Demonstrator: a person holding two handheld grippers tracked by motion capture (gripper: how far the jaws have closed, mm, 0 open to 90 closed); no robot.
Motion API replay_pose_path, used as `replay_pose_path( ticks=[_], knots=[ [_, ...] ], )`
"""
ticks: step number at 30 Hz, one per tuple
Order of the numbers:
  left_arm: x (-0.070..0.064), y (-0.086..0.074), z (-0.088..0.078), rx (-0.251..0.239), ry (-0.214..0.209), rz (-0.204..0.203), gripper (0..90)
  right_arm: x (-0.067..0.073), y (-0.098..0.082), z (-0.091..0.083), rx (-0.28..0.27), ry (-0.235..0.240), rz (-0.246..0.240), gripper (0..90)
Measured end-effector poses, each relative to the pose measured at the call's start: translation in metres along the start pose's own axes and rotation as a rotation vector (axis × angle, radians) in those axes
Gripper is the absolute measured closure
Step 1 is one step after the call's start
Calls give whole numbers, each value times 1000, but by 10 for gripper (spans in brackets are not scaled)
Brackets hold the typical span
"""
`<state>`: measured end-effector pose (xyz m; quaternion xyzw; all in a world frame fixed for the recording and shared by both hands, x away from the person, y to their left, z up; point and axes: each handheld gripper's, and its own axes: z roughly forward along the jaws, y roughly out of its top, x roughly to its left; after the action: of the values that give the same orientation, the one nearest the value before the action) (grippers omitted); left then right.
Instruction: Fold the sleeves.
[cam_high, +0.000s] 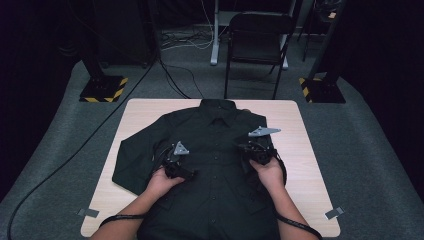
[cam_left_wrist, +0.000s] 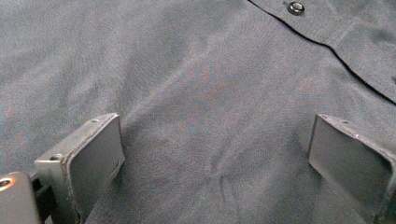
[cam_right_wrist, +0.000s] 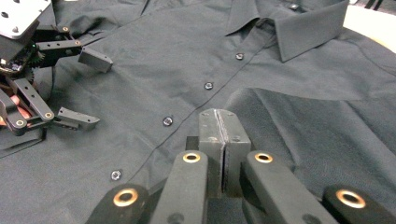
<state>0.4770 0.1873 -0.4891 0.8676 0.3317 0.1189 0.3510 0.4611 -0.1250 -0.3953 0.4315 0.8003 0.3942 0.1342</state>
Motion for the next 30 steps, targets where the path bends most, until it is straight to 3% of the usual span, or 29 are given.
replay_pose_path(
  ticks=[10,30],
  knots=[
    [0,0,0,0,0,0,34,10,2,22,38,-2,-26,895],
    [0,0,0,0,0,0,34,13,-20,61,112,-49,-31,893]
  ],
)
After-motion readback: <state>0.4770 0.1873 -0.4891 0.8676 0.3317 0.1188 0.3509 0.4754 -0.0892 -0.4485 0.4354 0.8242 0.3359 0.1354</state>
